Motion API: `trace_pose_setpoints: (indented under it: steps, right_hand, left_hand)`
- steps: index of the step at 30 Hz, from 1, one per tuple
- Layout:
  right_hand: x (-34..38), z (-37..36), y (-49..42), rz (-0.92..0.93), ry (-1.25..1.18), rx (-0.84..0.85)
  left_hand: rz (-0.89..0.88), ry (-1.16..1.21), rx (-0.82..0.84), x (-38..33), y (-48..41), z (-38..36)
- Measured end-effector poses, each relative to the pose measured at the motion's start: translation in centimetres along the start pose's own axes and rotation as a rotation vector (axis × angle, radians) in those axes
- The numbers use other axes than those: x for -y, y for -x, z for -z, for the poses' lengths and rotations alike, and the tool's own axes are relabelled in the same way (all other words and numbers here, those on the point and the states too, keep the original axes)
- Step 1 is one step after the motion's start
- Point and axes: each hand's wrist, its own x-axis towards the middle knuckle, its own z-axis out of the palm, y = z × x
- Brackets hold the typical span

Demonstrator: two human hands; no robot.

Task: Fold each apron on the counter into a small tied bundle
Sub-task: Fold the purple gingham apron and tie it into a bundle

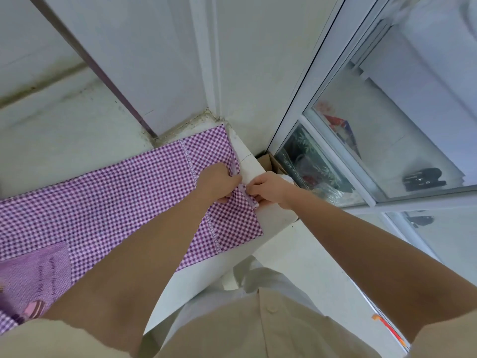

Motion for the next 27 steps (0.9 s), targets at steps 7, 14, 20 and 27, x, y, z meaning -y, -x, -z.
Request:
trace_pose_setpoints:
  steps: [7, 14, 20, 27]
  right_hand:
    - [0.0, -0.5, 1.7, -0.008, 0.109, 0.196]
    - [-0.6, -0.4, 1.5, 0.013, 0.164, 0.14]
    - [-0.7, -0.3, 1.7, -0.012, -0.135, 0.221]
    - [-0.7, -1.0, 1.6, -0.131, 0.005, 0.3]
  left_hand:
    - [-0.156, 0.071, -0.235, 0.6, 0.5, 0.4]
    - [-0.151, 0.014, -0.225, 0.1, 0.4, -0.7]
    - [-0.212, 0.066, -0.33, 1.0, -0.2, -0.9]
    - [-0.374, -0.197, -0.367, 2.8, -0.7, -1.1]
